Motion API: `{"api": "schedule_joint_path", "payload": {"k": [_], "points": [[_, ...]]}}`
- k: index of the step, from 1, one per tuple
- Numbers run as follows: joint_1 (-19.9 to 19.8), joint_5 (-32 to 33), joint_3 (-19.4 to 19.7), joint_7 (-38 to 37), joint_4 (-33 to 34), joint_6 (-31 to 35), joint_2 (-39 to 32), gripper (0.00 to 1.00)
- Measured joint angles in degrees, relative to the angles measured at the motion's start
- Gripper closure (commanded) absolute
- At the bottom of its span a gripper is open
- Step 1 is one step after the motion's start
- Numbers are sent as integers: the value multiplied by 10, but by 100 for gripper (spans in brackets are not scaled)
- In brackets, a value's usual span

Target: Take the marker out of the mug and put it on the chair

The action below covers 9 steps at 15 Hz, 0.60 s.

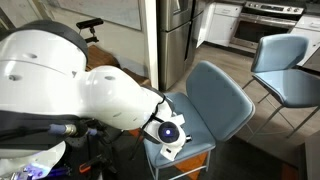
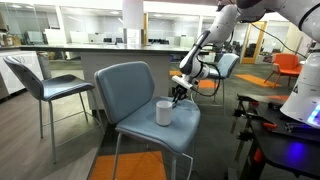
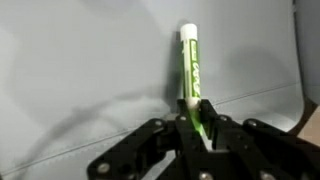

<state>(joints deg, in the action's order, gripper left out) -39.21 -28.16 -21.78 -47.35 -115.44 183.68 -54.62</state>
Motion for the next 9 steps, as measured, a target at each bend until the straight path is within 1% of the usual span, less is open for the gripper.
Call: {"api": "schedule_joint_path", "payload": {"k": [2, 6, 7, 8, 9], "points": [[-16, 0, -12, 33, 6, -10, -8, 95], [-26, -16, -14, 83, 13, -45, -10, 95], [-26, -25, -14, 97, 15, -53, -10, 66], [-26, -33, -13, 107, 17, -59, -10, 54], [-25, -40, -11, 118, 19, -67, -10, 48]]}}
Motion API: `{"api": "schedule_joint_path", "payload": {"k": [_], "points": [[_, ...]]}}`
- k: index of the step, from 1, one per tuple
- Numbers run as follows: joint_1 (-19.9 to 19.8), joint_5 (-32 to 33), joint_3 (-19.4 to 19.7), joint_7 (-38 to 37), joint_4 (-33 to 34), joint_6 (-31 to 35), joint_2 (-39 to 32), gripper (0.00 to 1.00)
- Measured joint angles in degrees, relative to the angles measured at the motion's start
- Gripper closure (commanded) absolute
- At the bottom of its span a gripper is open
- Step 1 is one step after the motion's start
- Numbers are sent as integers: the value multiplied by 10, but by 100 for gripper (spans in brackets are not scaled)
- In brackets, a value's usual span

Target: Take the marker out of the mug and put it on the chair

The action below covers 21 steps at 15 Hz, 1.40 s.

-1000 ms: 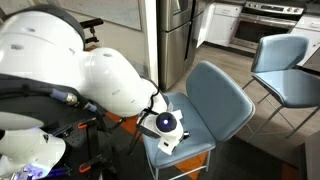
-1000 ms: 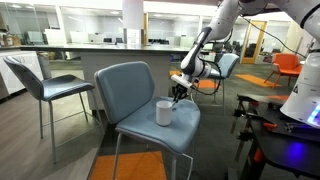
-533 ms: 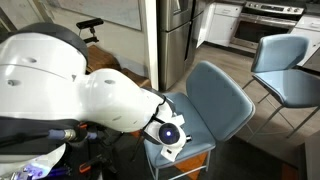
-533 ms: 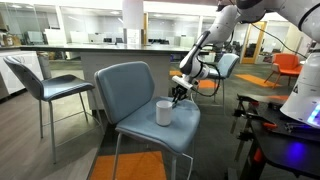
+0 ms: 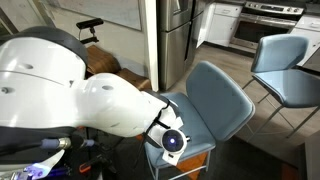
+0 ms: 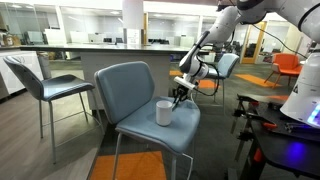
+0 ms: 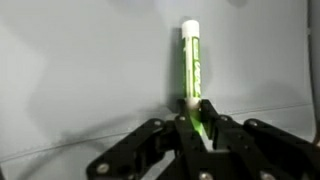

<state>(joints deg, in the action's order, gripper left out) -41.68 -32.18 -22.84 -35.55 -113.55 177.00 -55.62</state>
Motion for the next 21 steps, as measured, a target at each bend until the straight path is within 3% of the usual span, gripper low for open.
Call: {"api": "schedule_joint_path", "payload": {"k": [3, 6, 14, 18, 21], "points": [[11, -10, 13, 28, 3, -25, 0, 24], [59, -11, 53, 29, 7, -36, 12, 2], [324, -7, 258, -1, -10, -67, 98, 0], [432, 32, 344, -44, -20, -134, 140, 0], [481, 93, 380, -67, -24, -214, 184, 0]]}}
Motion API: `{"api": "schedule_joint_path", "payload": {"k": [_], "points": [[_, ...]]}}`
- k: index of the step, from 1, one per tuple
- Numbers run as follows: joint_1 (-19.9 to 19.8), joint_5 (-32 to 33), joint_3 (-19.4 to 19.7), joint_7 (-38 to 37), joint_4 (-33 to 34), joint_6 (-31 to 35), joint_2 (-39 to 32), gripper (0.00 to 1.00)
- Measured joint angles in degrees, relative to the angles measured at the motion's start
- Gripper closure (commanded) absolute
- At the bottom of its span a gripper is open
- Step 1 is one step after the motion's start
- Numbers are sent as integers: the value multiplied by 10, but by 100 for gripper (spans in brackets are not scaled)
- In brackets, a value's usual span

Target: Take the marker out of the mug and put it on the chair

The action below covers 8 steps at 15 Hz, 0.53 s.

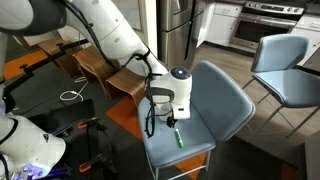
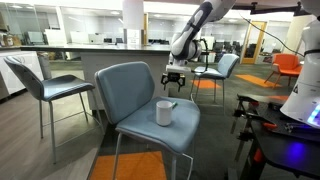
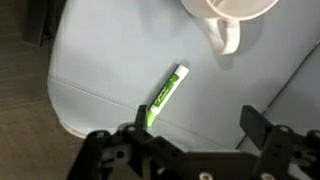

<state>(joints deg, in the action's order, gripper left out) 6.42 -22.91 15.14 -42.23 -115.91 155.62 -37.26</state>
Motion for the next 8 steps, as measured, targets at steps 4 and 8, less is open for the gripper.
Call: {"api": "schedule_joint_path", "payload": {"k": [4, 8], "points": [[24, 112, 14, -3, -2, -98, 64, 0], [27, 189, 5, -1, -5, -149, 110, 0]]}}
